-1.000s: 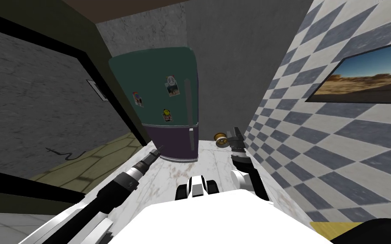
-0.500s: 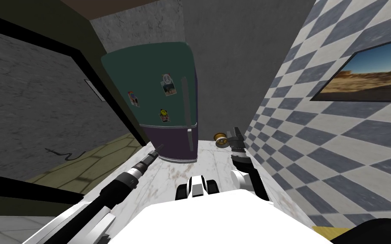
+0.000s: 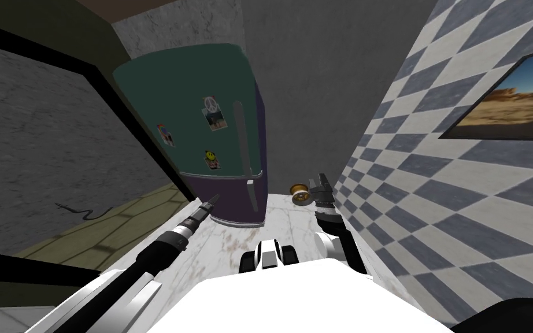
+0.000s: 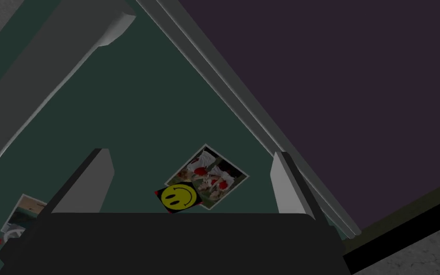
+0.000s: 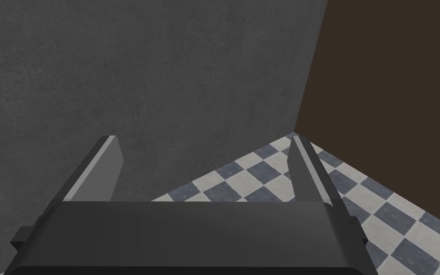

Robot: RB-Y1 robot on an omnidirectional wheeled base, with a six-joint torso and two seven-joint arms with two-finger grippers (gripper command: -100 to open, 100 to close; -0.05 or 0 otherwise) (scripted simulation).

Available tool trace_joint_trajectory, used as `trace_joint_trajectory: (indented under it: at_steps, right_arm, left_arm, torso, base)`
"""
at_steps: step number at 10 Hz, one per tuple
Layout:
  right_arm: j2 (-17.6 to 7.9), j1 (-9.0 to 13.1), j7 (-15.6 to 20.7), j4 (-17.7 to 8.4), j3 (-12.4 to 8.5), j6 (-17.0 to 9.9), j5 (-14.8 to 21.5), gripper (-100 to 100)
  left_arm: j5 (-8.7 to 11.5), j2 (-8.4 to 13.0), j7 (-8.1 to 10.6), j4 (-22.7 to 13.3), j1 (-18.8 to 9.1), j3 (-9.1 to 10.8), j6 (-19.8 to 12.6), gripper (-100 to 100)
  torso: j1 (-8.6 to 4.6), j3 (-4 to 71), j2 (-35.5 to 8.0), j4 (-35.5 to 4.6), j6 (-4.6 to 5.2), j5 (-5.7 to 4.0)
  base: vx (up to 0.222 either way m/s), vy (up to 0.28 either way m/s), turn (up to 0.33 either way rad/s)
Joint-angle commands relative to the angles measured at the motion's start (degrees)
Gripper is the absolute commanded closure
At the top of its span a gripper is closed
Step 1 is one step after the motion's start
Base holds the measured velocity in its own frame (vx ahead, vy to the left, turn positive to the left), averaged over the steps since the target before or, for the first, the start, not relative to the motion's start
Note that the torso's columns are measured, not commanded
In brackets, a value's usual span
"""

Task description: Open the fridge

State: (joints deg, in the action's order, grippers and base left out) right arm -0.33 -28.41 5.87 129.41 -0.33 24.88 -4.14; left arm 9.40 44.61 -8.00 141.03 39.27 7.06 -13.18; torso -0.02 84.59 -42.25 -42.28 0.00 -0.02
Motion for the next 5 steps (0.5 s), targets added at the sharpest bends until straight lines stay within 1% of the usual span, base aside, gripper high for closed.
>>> trace_joint_trajectory:
  at_steps: [1,3,5]
  right_arm:
    - [-0.01,0.0,0.0,0.0,0.0,0.0,0.0,0]
    - [0.0,0.0,0.0,0.0,0.0,0.0,0.0,0]
    - [0.0,0.0,0.0,0.0,0.0,0.0,0.0,0]
  left_arm:
    - [-0.26,-1.13,0.23,0.39,-1.38,1.09,-1.29,-100]
    - [-0.38,-1.74,0.37,-0.5,-2.1,1.93,-2.13,-100]
    - [-0.54,-2.49,0.54,-1.62,-3.01,3.04,-3.24,-100]
  torso:
    - [0.19,-0.01,-0.02,0.0,0.0,0.07]
    - [0.01,-0.07,-0.12,-0.03,0.0,0.01]
    - [-0.1,-0.01,-0.03,0.0,0.0,0.0]
  base:
    - [0.147,-0.196,0.033]
    - [0.139,-0.187,0.033]
    - [0.133,-0.228,0.039]
